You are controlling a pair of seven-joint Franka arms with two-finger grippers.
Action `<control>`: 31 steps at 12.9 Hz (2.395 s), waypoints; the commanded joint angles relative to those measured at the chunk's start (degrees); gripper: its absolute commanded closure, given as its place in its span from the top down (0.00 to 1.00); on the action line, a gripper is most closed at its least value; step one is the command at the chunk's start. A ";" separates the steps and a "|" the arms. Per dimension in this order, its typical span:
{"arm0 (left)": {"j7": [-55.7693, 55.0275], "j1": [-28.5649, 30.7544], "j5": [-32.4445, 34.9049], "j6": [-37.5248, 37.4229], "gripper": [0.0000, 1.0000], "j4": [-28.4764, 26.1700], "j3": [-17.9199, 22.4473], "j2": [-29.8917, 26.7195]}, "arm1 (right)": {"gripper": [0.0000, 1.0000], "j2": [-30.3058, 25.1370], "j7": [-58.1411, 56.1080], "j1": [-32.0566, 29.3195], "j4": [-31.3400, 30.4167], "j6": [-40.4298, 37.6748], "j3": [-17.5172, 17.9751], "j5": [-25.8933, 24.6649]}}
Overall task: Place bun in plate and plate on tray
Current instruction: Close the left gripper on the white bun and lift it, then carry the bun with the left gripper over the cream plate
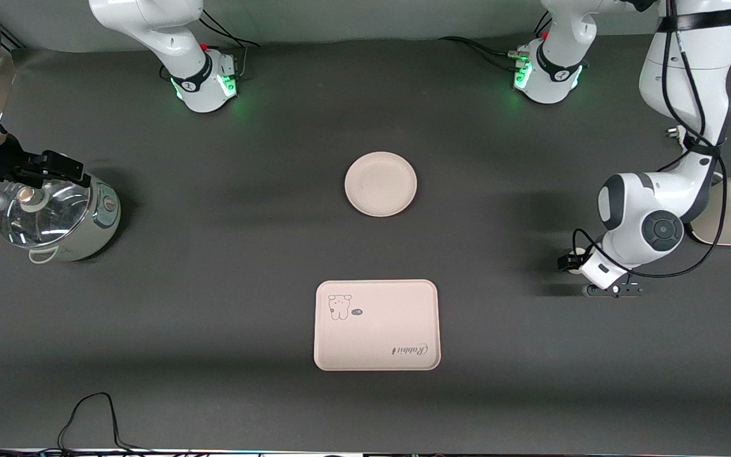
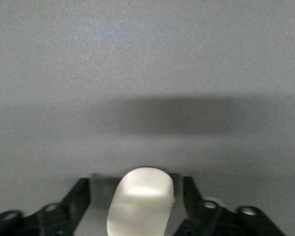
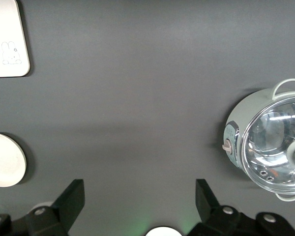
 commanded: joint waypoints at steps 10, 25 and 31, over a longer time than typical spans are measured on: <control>1.27 2.45 -3.55 -24.06 0.15 9.35 -0.16 -10.83 | 1.00 -0.05 -0.70 1.21 -0.58 0.81 -0.01 0.08; -23.62 -8.14 -4.34 -55.68 0.19 33.46 -4.71 -14.28 | 1.00 -0.22 -0.87 1.29 -0.32 0.89 0.61 -0.01; -51.53 -29.58 -4.34 -41.39 0.19 24.88 -6.75 -10.93 | 1.00 -0.48 -1.23 1.38 -1.02 1.69 0.61 -0.01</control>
